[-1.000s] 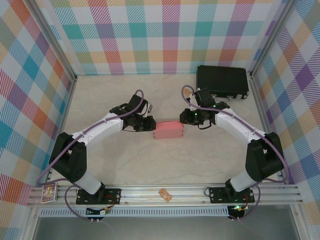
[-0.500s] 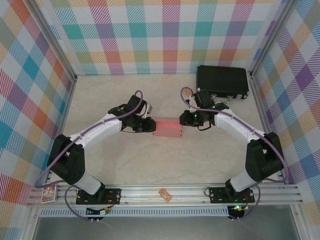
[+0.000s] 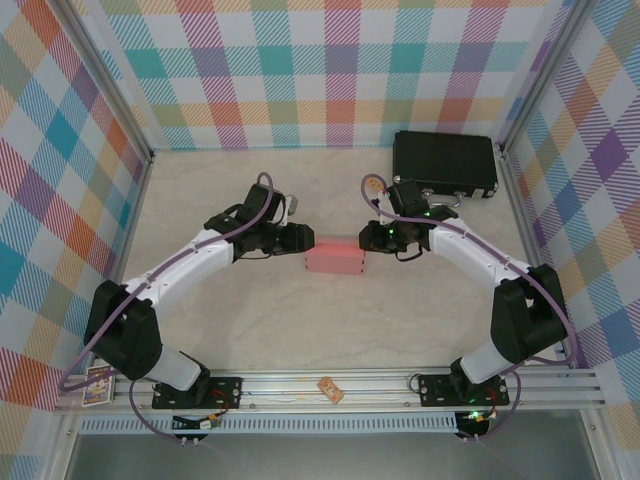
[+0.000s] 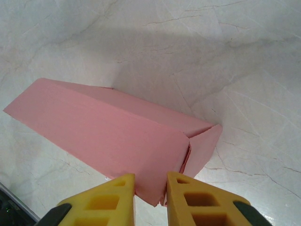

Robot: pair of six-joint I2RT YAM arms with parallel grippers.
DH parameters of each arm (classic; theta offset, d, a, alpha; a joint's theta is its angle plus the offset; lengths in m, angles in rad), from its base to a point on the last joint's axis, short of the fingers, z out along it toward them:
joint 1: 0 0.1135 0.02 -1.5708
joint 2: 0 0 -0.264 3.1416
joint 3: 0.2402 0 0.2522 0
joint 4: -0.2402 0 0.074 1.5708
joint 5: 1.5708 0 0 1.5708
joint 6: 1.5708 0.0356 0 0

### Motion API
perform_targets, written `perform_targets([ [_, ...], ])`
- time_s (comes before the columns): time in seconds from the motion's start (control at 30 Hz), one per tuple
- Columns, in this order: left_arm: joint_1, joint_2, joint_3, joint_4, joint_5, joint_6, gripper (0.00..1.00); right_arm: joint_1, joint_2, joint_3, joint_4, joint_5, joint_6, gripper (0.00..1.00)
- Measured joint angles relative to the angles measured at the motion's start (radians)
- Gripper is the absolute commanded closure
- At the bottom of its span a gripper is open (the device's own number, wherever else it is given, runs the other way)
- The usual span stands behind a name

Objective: Fold the paper box

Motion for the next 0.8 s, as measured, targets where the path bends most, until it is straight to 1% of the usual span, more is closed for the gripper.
perform_targets([
  [0.1,0.005,0.043,0.020,0.000,-0.018,-0.011,0.47,0.000,0.000,0.000,0.000,0.000,-0.002,0.77],
  [0.37,0.005,0.122,0.057,0.000,-0.040,-0.019,0.48,0.000,0.000,0.000,-0.001,-0.004,-0.003,0.77],
  [0.57,0.005,0.127,0.057,0.000,-0.041,-0.022,0.56,0.000,0.000,0.000,-0.004,-0.008,-0.002,0.76],
  [0.73,0.005,0.127,0.050,0.003,-0.036,-0.021,0.59,0.000,0.000,0.000,-0.006,-0.007,-0.002,0.70],
  [0.8,0.005,0.127,0.045,0.003,-0.032,-0.019,0.59,0.001,0.000,0.000,-0.010,-0.006,-0.002,0.66],
])
